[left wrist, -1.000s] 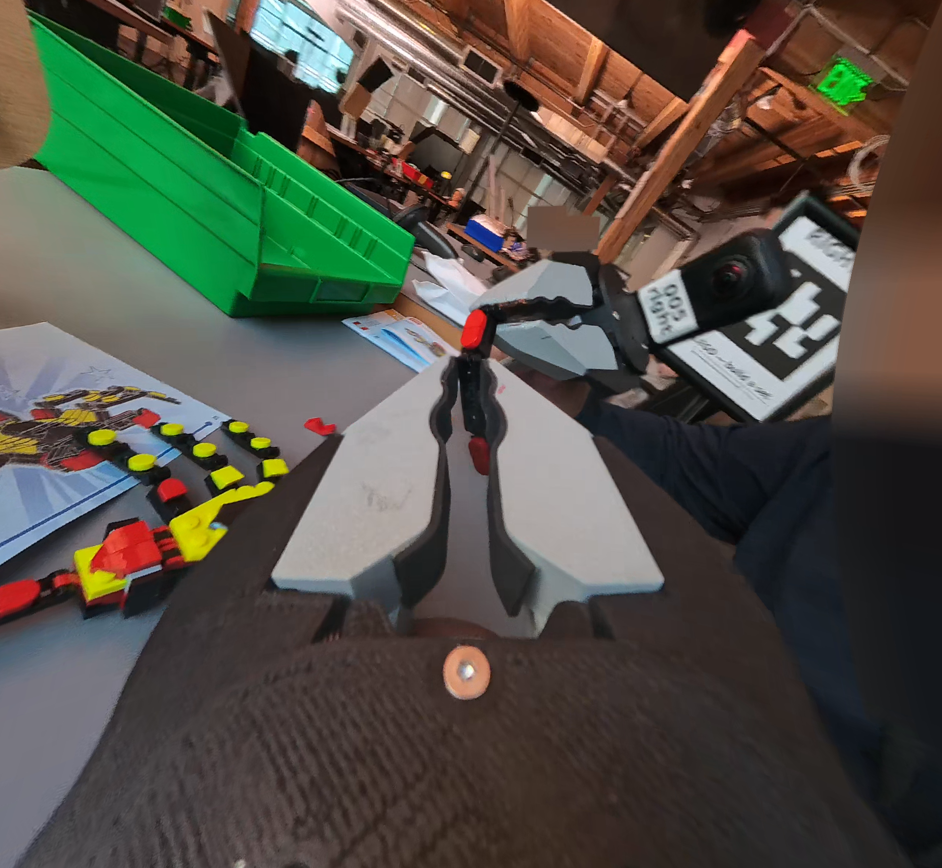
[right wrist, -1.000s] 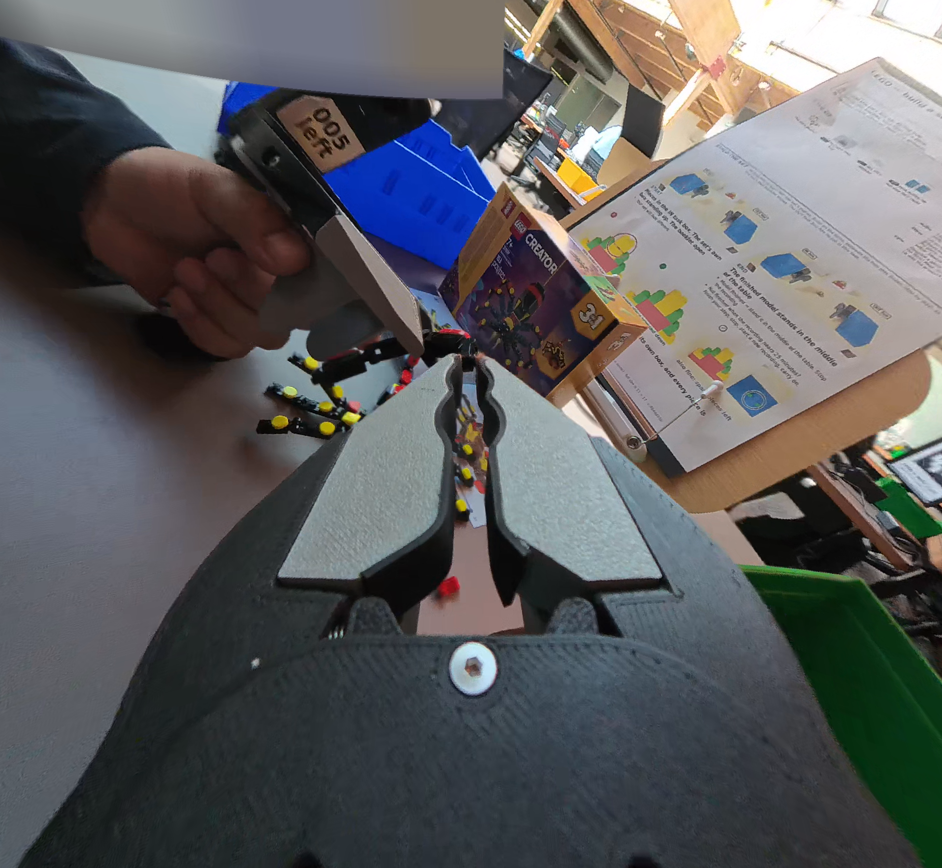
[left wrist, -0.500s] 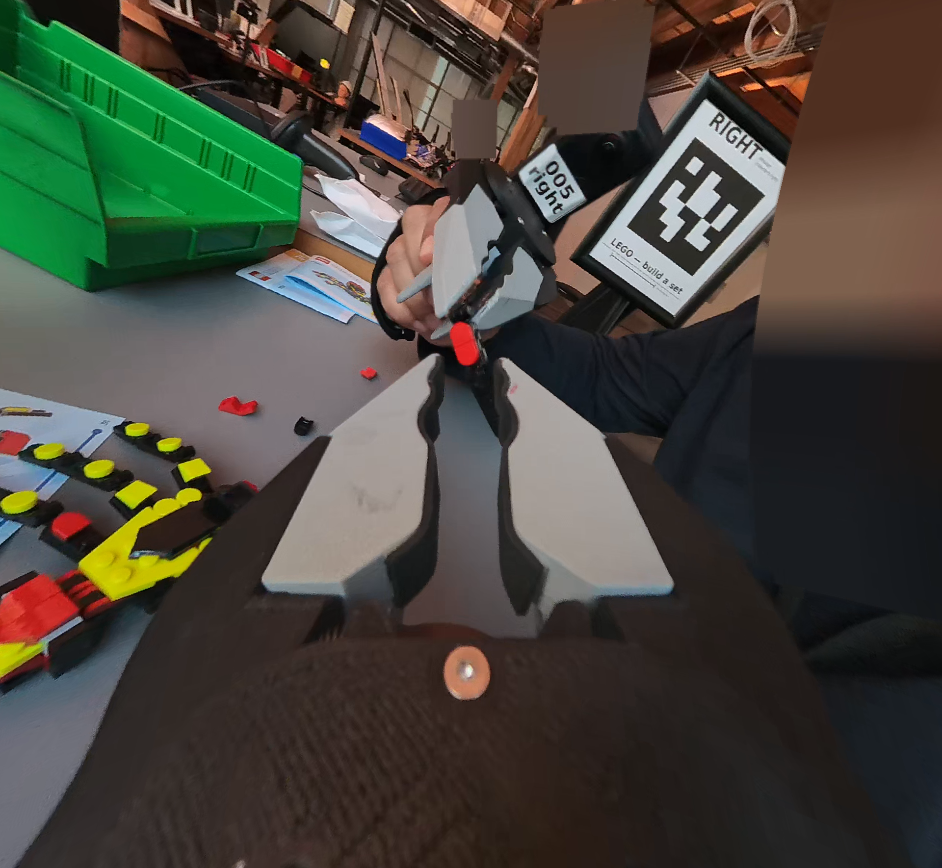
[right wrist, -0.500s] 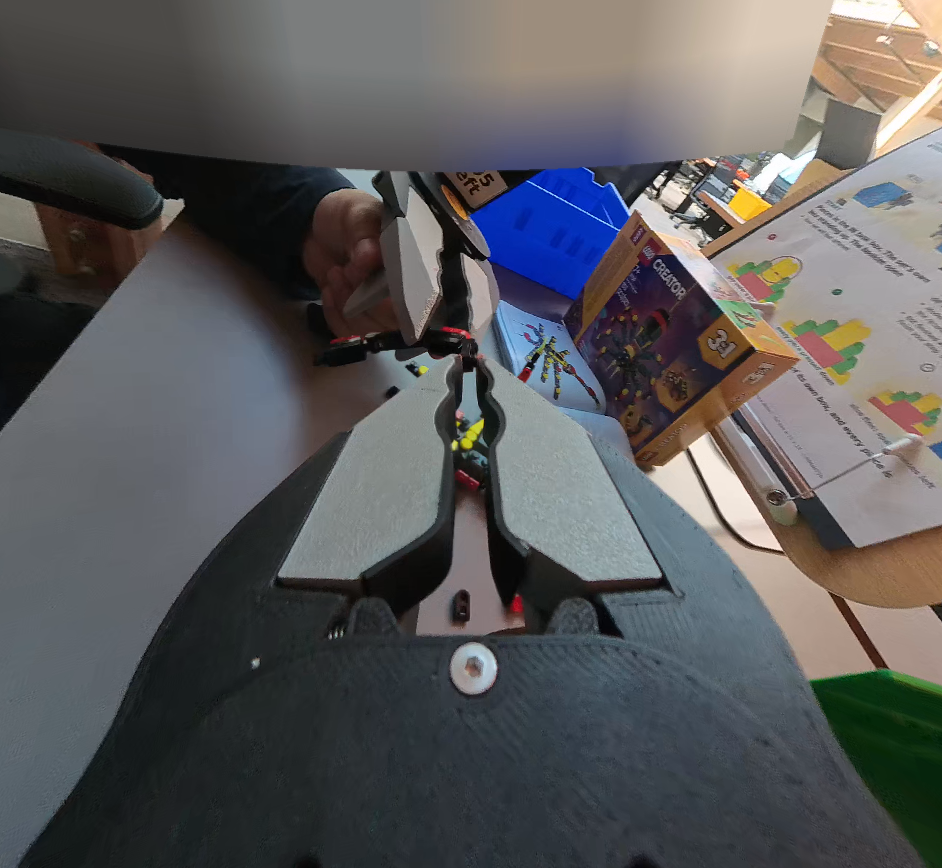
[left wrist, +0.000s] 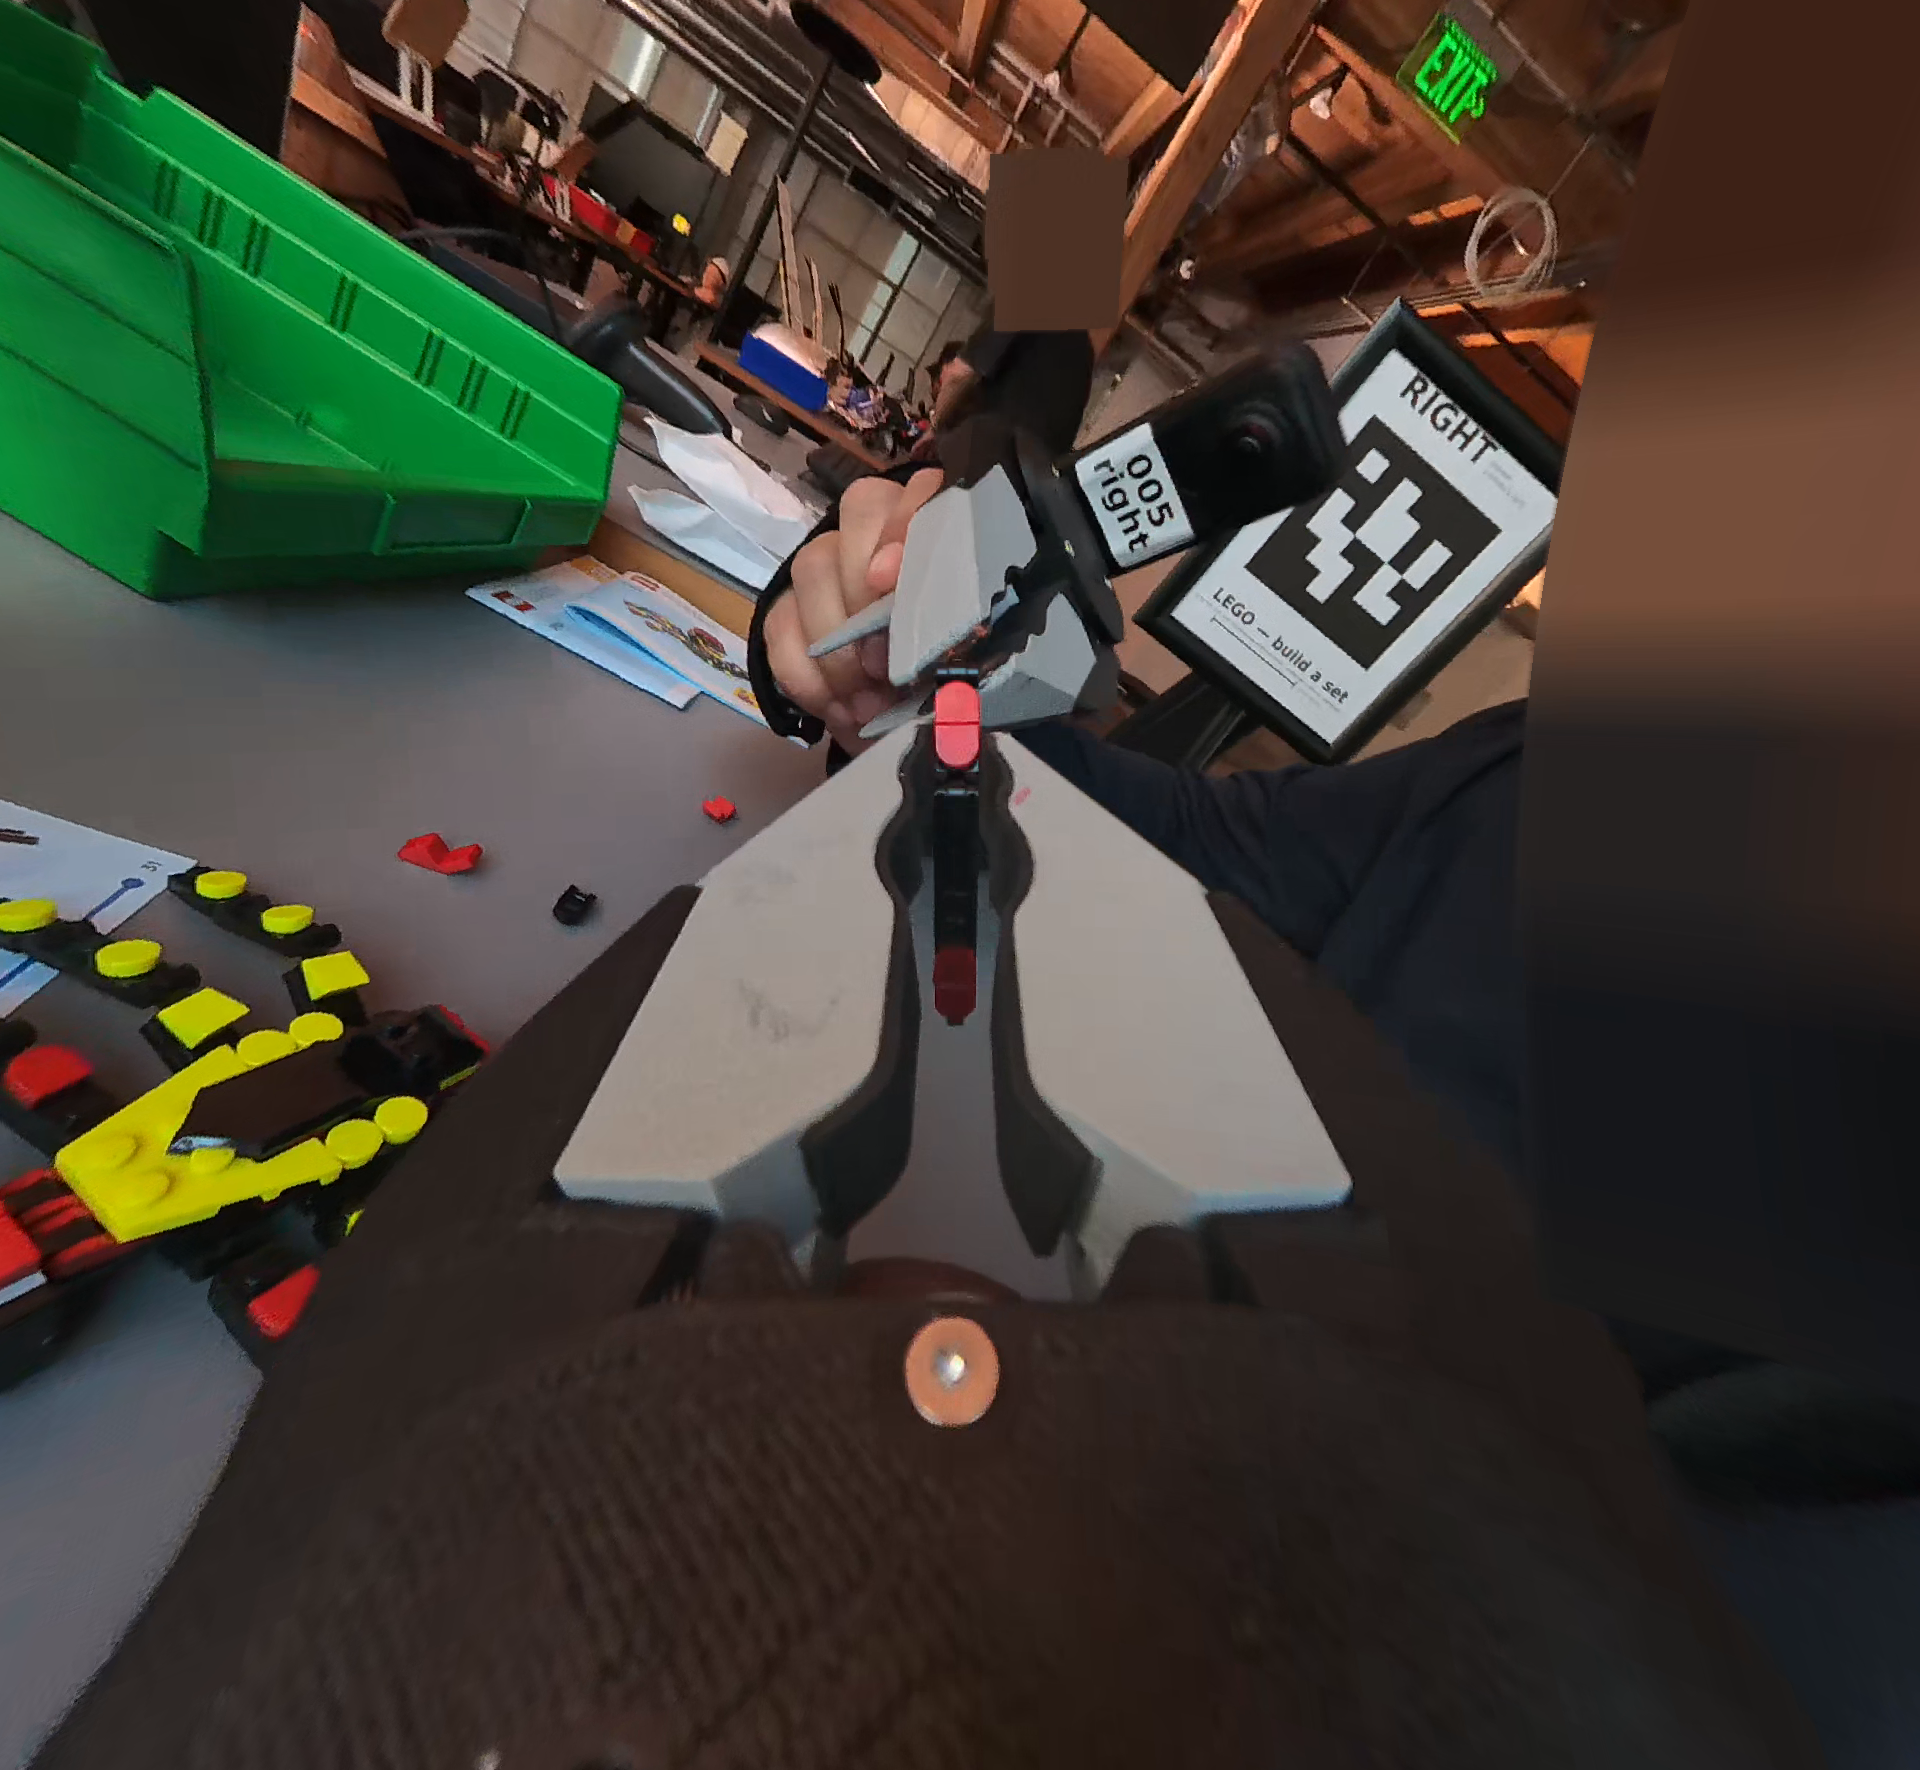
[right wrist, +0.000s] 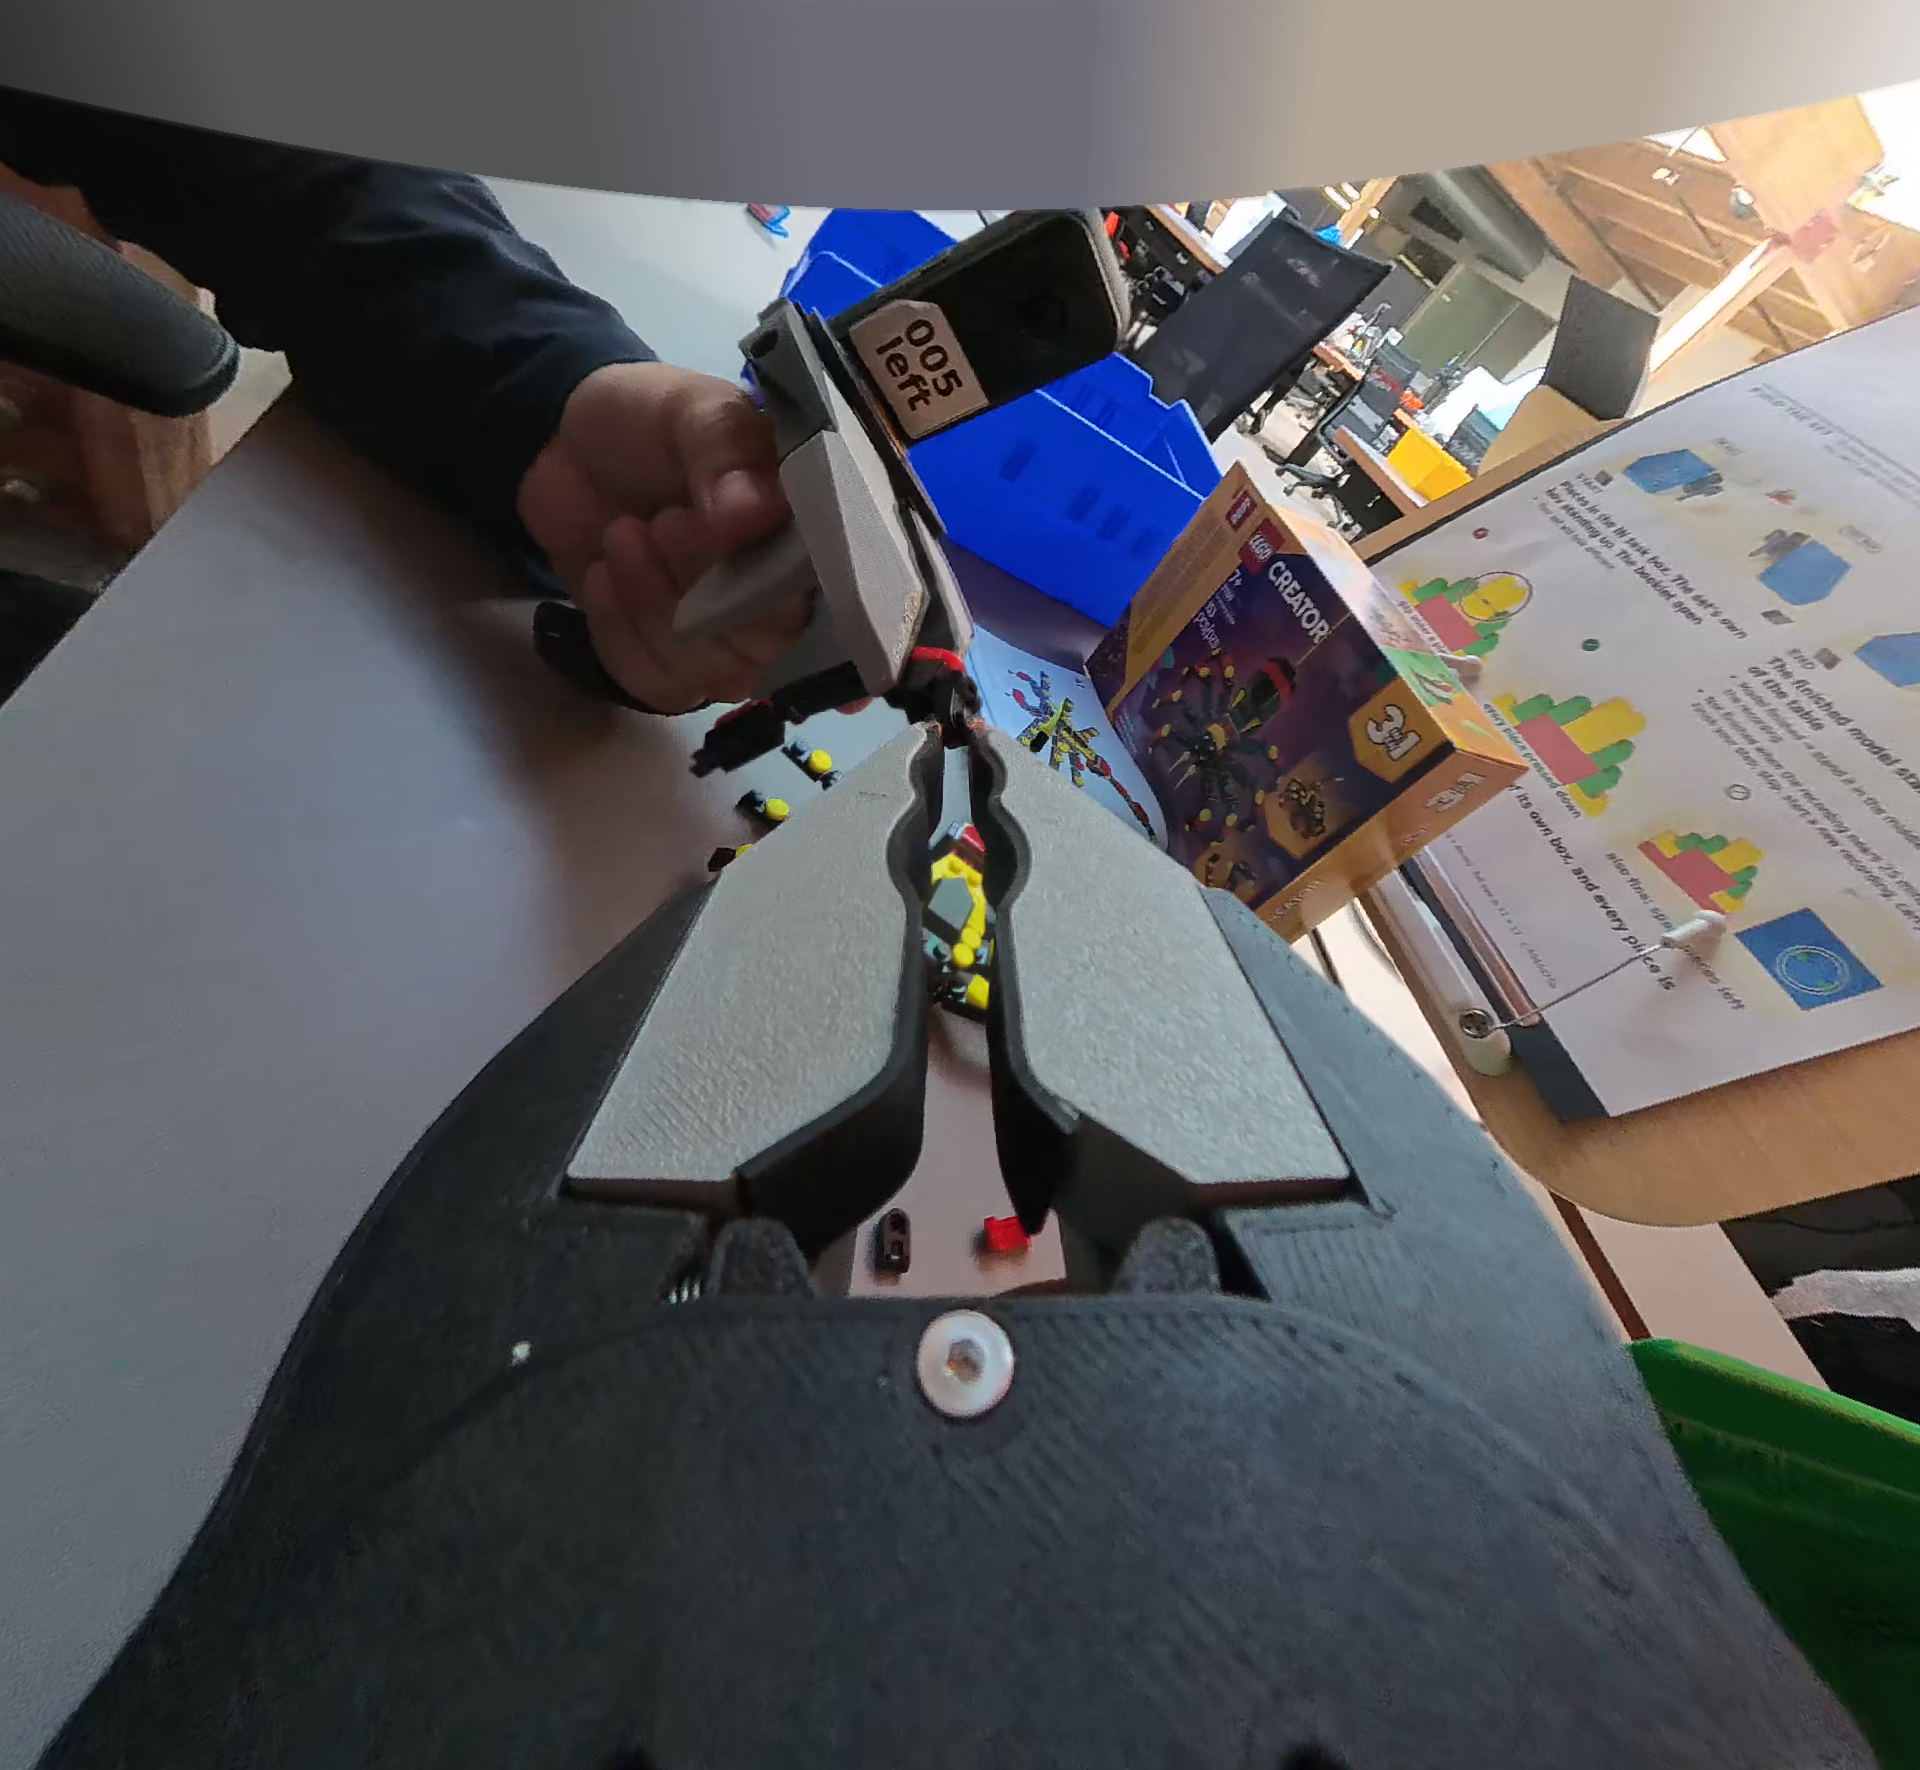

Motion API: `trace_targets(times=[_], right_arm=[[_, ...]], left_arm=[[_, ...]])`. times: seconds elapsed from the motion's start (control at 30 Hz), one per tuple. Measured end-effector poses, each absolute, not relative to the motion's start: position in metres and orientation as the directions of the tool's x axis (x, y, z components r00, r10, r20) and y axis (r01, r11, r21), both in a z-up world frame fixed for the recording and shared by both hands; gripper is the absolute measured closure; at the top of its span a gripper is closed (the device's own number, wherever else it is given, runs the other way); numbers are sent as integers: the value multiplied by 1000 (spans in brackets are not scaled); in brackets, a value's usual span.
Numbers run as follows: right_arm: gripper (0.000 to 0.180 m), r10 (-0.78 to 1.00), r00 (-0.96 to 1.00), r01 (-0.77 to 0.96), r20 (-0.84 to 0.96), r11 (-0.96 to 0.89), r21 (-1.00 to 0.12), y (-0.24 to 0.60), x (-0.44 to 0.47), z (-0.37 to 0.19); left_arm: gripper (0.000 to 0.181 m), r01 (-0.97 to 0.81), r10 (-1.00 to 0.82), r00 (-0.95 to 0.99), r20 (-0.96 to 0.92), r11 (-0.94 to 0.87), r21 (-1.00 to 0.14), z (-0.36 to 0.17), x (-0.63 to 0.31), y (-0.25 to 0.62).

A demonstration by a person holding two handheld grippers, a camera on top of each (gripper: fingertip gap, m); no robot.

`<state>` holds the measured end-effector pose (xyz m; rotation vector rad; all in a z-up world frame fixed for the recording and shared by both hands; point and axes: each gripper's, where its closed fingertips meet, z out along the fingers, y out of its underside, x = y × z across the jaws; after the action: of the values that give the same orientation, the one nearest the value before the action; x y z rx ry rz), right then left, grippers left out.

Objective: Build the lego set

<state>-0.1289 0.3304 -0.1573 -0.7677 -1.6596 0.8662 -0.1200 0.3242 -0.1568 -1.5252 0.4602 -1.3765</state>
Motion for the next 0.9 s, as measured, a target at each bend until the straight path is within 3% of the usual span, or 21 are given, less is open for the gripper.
trace_targets(times=[0.27,0.37,0.43,0.5,0.67,0.7,0.77,0.9], right_arm=[[180,845,-181,62,504,521,-851,334,-132,-157],[180,825,-224,93,520,549,-831,330,-133,-170],[180,856,-227,44,465,486,-873,323,-137,-161],[180,881,-199,36,429,444,-895,329,-140,-154],[179,852,-133,62,506,517,-854,343,-133,-154],[168,846,-115,65,521,530,-846,344,-134,-151],[165,828,-117,80,549,558,-826,341,-136,-153],[169,782,-132,129,609,622,-772,337,-140,-166]], left_arm=[[177,410,-788,355,503,-352,-841,-143,-130,330],[176,591,-762,358,539,-262,-763,-113,-172,340],[176,495,-758,424,496,-264,-828,-125,-173,341],[176,493,-726,395,563,-349,-797,-143,-163,345],[176,441,-707,358,610,-448,-778,-160,-146,345],[176,435,-706,359,610,-452,-779,-161,-145,345],[176,420,-704,351,617,-471,-776,-164,-141,344],[176,407,-709,317,631,-499,-765,-167,-133,341]])
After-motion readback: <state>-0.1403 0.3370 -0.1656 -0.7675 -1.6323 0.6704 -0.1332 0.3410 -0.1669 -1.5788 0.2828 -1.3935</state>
